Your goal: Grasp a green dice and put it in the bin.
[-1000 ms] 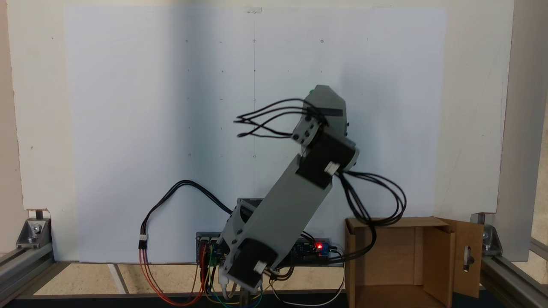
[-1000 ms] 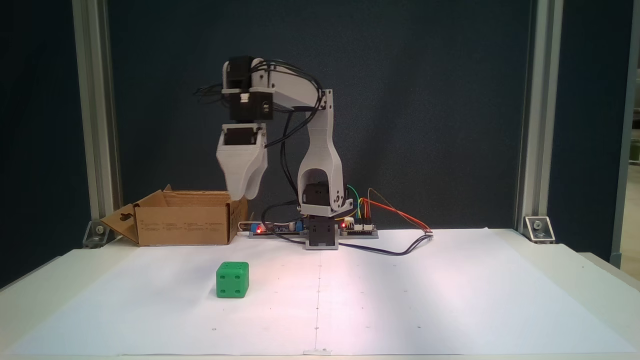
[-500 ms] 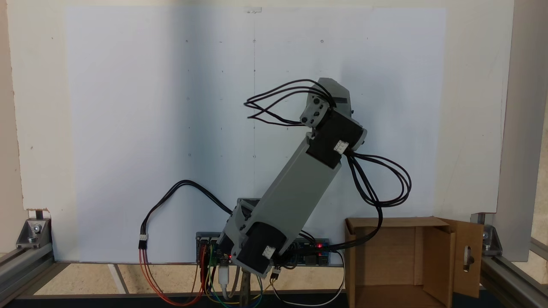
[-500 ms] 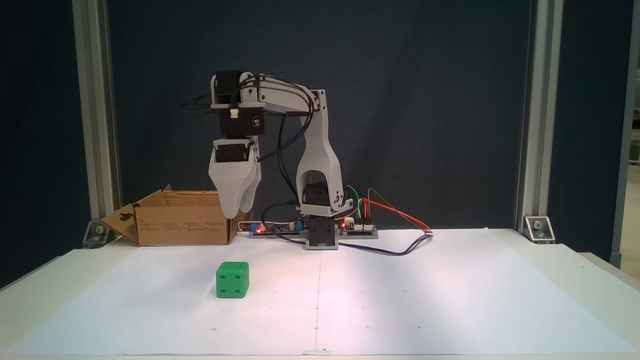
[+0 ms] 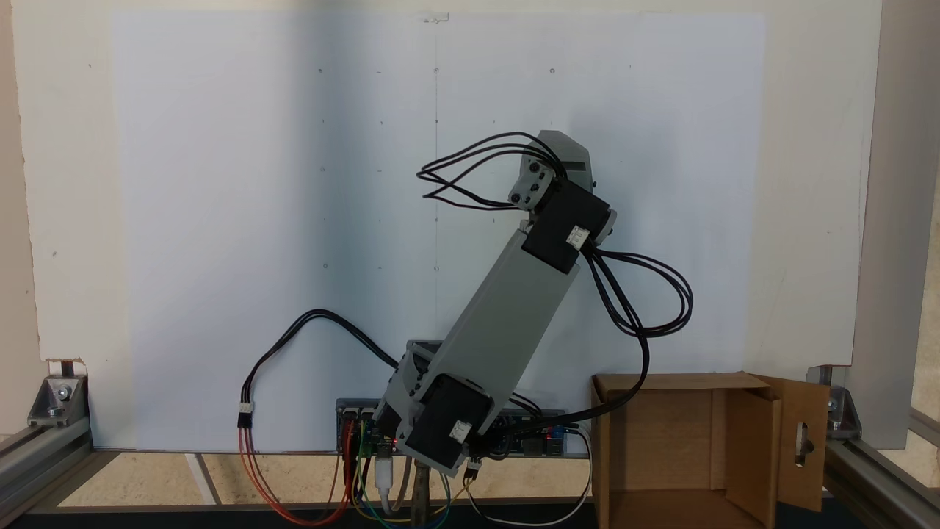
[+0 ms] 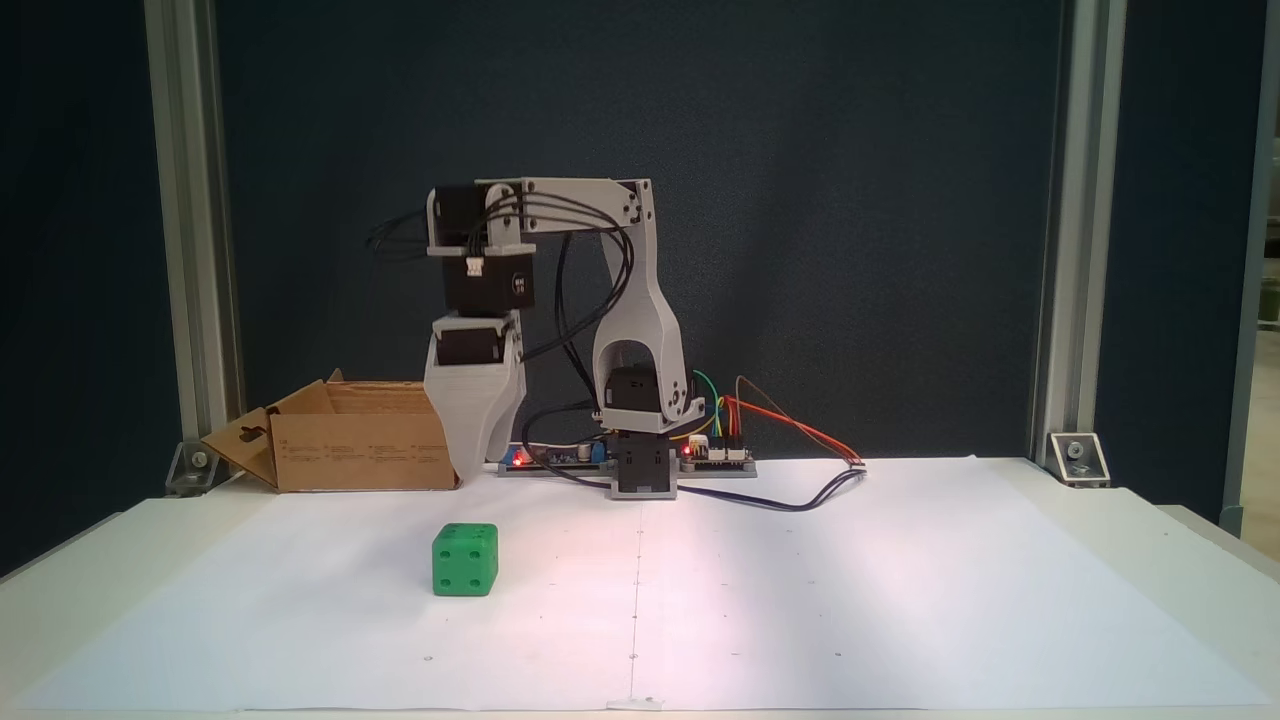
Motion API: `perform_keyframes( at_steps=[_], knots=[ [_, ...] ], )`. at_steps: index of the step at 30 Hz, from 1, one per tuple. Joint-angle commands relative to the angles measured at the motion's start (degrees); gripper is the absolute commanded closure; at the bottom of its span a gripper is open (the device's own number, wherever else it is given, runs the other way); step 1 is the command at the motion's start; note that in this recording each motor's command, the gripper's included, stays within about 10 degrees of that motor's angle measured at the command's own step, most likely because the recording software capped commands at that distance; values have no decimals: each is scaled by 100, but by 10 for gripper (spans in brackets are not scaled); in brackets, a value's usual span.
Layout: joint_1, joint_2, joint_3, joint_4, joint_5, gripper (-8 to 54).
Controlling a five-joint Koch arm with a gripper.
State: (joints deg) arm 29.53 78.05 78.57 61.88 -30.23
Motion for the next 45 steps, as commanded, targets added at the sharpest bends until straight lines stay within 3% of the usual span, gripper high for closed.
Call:
perform_keyframes(
  at_steps=[1,45],
  knots=[
    [-9,44,-18,-211,-439,5],
    [79,-457,1222,-2083,-439,15]
  ],
)
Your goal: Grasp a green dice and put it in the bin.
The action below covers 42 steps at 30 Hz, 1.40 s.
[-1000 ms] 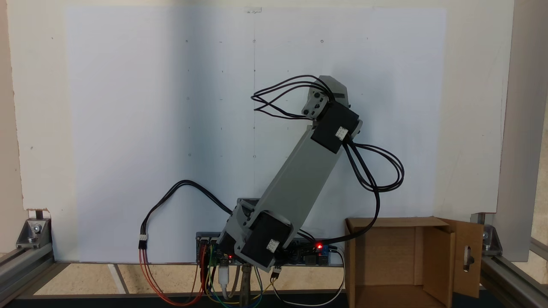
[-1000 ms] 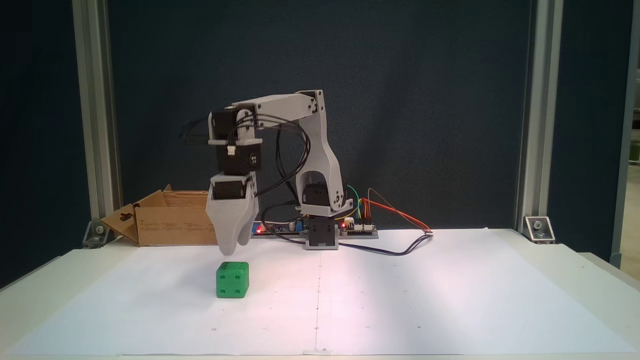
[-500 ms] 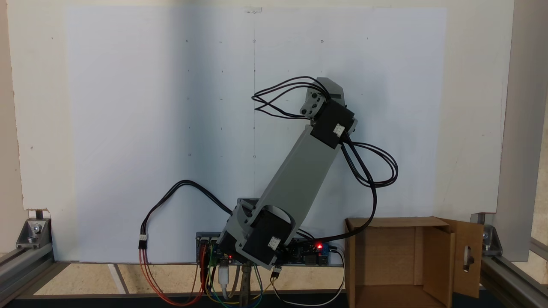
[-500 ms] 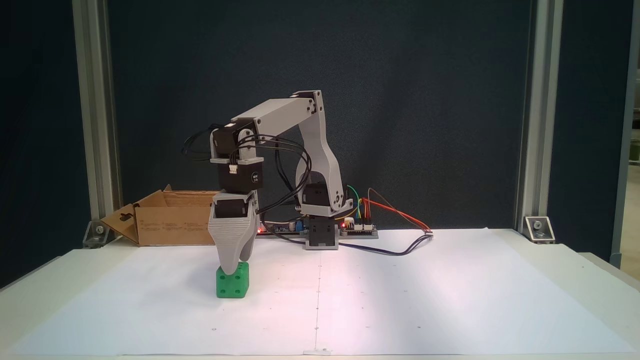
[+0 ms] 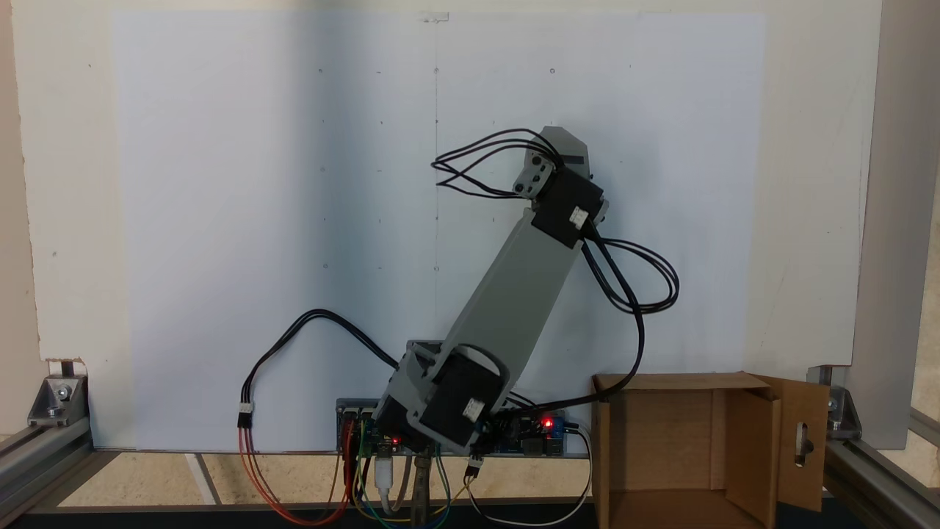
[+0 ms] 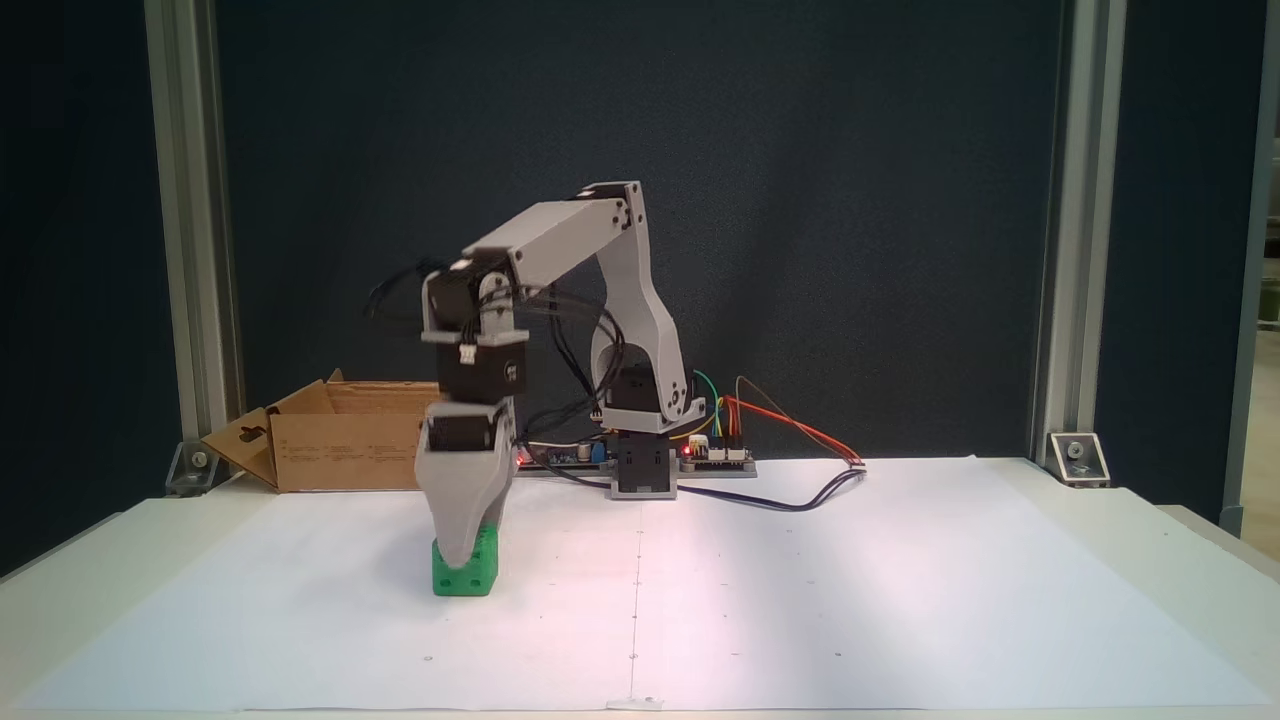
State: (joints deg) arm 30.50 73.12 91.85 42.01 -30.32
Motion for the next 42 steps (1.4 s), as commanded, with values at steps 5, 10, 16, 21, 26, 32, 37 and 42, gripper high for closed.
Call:
perform_keyframes(
  at_steps=[5,10,16,21,26,32,37,42],
  knots=[
    [-9,-105,-105,-246,-431,16],
    [-9,-255,-97,-290,-431,19],
    [-9,-308,-53,-360,-431,28],
    [-9,-316,-53,-369,-431,41],
    [-9,-316,-53,-396,-431,41],
    [26,-352,-53,-404,-431,41],
    [79,-352,-53,-501,-431,41],
    [97,-352,-53,-519,-431,82]
  ],
)
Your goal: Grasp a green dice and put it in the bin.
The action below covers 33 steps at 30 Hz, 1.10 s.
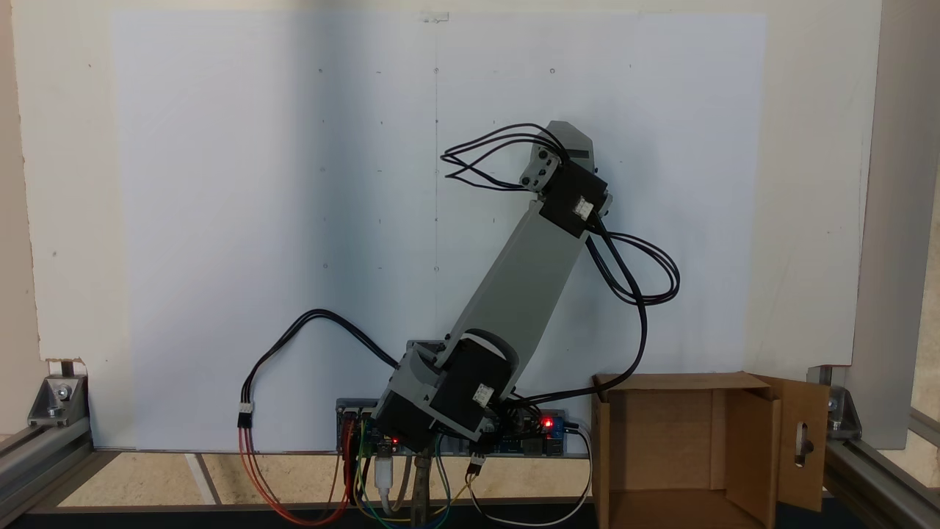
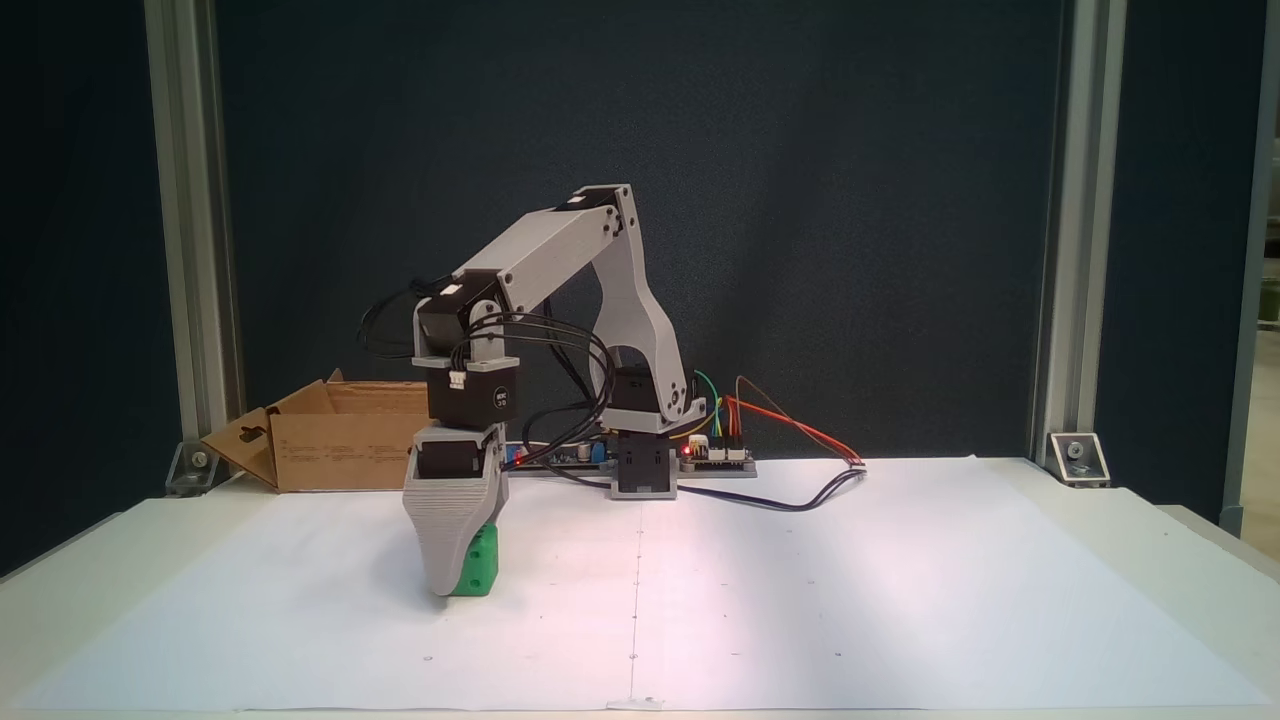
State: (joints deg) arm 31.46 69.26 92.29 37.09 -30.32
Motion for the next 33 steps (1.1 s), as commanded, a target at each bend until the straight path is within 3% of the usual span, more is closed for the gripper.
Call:
perform_keyframes(
  at_steps=[1,8,14,23,26,33],
  knots=[
    [0,35,-97,-26,-431,100],
    [-9,44,-97,-18,-431,337],
    [-132,580,-193,738,-193,340],
    [-211,1731,-2109,3619,1888,340],
    [413,1925,-2250,3753,2672,340],
    [3120,1960,-3208,3691,2663,340]
  ],
)
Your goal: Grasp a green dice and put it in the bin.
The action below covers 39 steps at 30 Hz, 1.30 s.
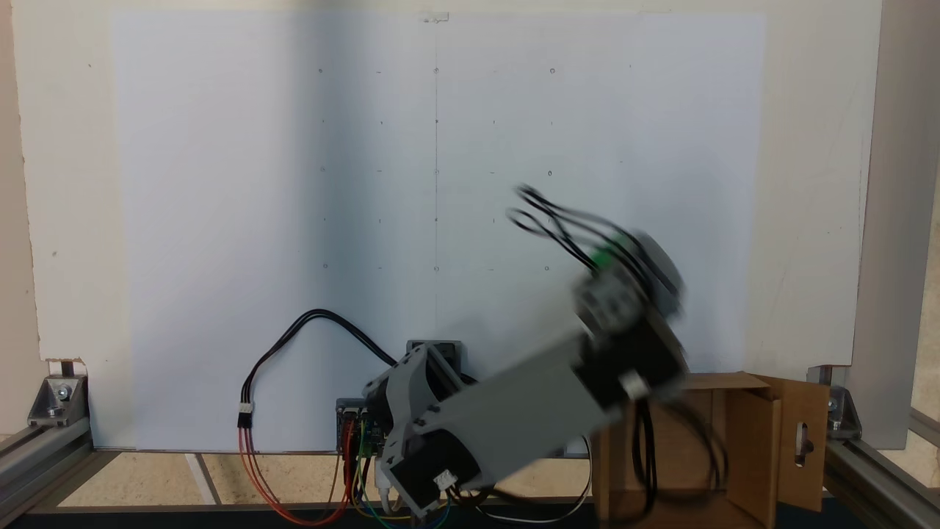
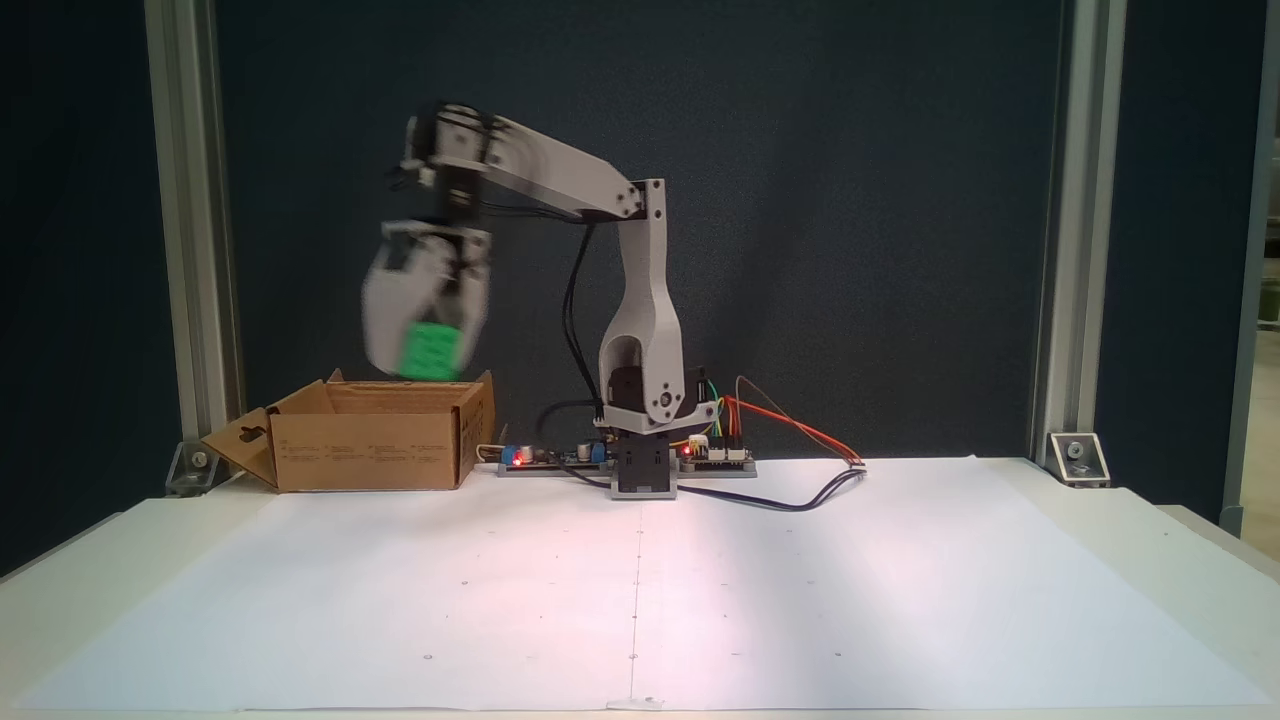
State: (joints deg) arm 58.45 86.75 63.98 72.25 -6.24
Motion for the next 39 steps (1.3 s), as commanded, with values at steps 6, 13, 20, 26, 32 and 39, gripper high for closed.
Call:
perform_keyframes(
  at_steps=[6,13,20,26,32,39],
  knots=[
    [1846,70,-510,-413,79,340],
    [3199,-290,-510,-519,-545,340],
    [3973,-1274,-510,-1318,-1178,340],
    [4359,-1793,-510,-1705,-1714,340],
    [4509,-1934,-378,-1679,-1986,182],
    [4518,-1916,-281,-1714,-1854,-11]
  ],
)
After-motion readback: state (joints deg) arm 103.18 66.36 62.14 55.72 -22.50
